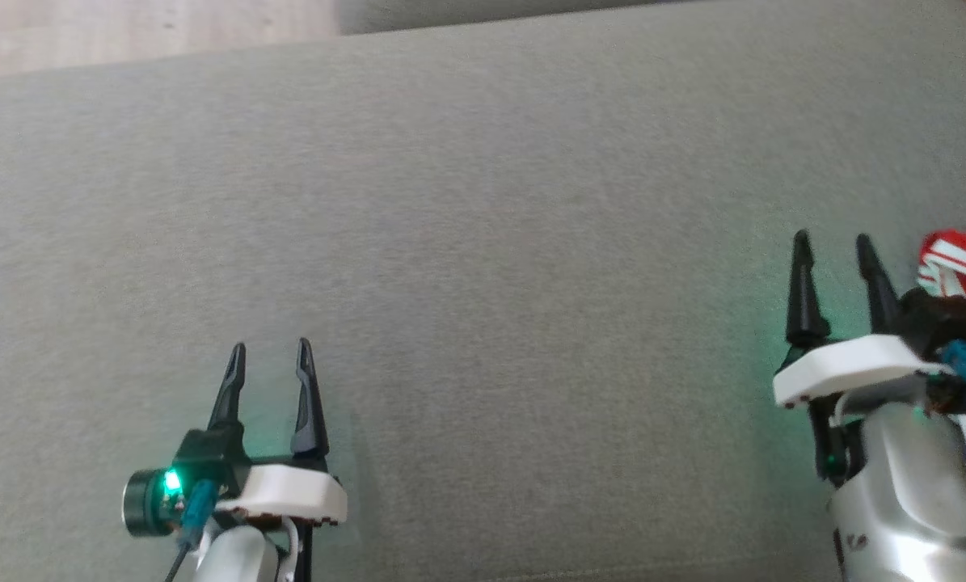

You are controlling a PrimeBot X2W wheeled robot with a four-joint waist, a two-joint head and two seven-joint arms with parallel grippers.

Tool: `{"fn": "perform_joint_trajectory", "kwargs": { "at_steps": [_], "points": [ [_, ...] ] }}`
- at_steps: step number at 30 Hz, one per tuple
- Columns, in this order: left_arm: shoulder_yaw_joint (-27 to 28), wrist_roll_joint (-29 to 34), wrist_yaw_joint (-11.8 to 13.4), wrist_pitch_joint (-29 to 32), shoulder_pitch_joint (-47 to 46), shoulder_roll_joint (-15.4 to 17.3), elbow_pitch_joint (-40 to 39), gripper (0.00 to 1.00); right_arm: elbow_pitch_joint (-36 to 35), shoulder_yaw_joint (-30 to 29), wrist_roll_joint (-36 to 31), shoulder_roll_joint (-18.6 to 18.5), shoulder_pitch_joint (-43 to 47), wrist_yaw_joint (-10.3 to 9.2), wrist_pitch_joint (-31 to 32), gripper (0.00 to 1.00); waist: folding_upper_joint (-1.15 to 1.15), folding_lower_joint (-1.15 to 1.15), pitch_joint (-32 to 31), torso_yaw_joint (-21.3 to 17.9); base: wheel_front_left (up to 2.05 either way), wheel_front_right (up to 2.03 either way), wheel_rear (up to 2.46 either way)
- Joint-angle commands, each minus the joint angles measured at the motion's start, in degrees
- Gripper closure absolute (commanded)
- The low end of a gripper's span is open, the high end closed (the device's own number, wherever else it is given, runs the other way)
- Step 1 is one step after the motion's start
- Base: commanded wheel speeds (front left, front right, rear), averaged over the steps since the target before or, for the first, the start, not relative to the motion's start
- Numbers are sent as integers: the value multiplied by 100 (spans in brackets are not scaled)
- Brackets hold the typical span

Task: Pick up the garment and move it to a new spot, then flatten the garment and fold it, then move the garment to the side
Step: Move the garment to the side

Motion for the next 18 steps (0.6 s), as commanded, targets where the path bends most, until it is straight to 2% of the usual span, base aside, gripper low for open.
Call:
{"fn": "perform_joint_trajectory", "kwargs": {
  "at_steps": [1,8,18],
  "points": [
    [192,-2,32,-30,-46,22,-150,0,-158,183,56,-18,-38,-5,-38,0,0,0,-146,183,0,0,0],
    [347,-34,-39,-31,72,22,-160,0,-67,557,174,-18,162,-5,-38,0,0,0,-316,424,0,0,0],
    [562,-154,-311,-31,260,22,-72,0,-14,877,334,-17,380,-5,-38,0,0,0,-649,447,0,0,0]
  ]
}}
